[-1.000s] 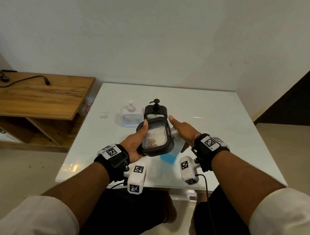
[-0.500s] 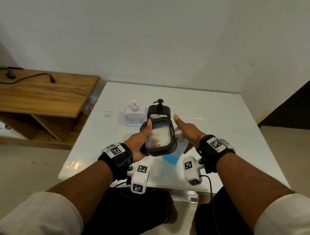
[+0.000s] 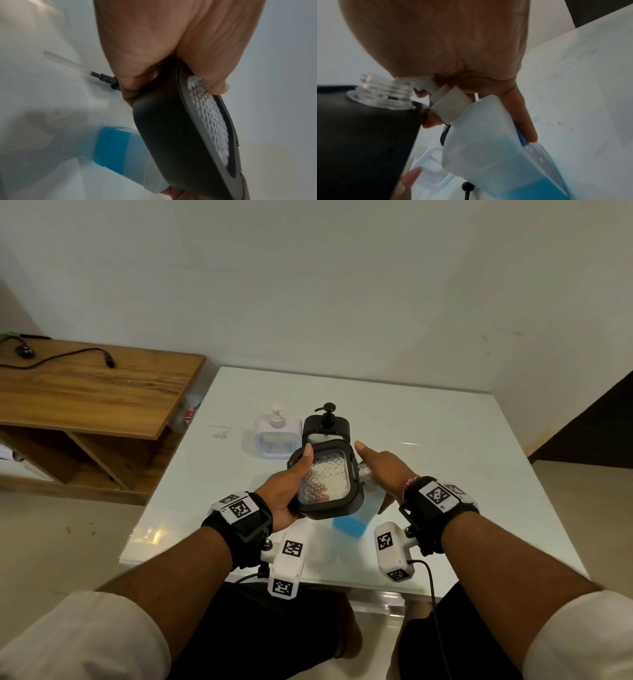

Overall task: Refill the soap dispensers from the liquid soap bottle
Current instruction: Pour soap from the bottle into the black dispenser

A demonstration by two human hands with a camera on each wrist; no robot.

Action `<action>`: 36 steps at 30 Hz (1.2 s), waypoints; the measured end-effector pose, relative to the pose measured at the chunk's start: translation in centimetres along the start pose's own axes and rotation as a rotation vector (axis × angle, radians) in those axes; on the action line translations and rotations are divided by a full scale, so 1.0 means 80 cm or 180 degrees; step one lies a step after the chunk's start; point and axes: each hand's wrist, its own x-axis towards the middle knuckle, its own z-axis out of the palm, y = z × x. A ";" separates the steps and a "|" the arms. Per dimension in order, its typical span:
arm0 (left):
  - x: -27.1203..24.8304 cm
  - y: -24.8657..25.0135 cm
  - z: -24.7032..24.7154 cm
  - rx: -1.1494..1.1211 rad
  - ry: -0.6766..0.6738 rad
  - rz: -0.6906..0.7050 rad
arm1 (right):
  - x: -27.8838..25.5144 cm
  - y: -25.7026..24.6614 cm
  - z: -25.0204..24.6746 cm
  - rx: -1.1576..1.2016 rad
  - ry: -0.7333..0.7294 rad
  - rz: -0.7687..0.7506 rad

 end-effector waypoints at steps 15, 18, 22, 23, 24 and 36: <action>0.001 0.000 0.001 -0.0033 0.0055 0.0013 | 0.005 0.001 0.004 -0.0075 0.0211 0.0007; 0.000 0.000 0.000 0.0020 0.0052 -0.0004 | 0.005 0.001 0.005 0.0033 0.0215 0.0020; -0.003 0.001 0.002 0.0045 0.0064 0.0005 | 0.002 0.001 0.001 0.0025 -0.0040 0.0131; -0.003 0.001 0.002 0.0038 0.0077 0.0005 | 0.000 0.000 0.000 0.0022 -0.0099 0.0139; -0.003 0.001 0.003 0.0032 0.0092 0.0005 | 0.000 0.000 0.000 0.0039 -0.0086 0.0157; -0.002 0.000 0.004 0.0064 0.0113 0.0020 | 0.001 0.002 -0.002 -0.0012 0.0001 0.0146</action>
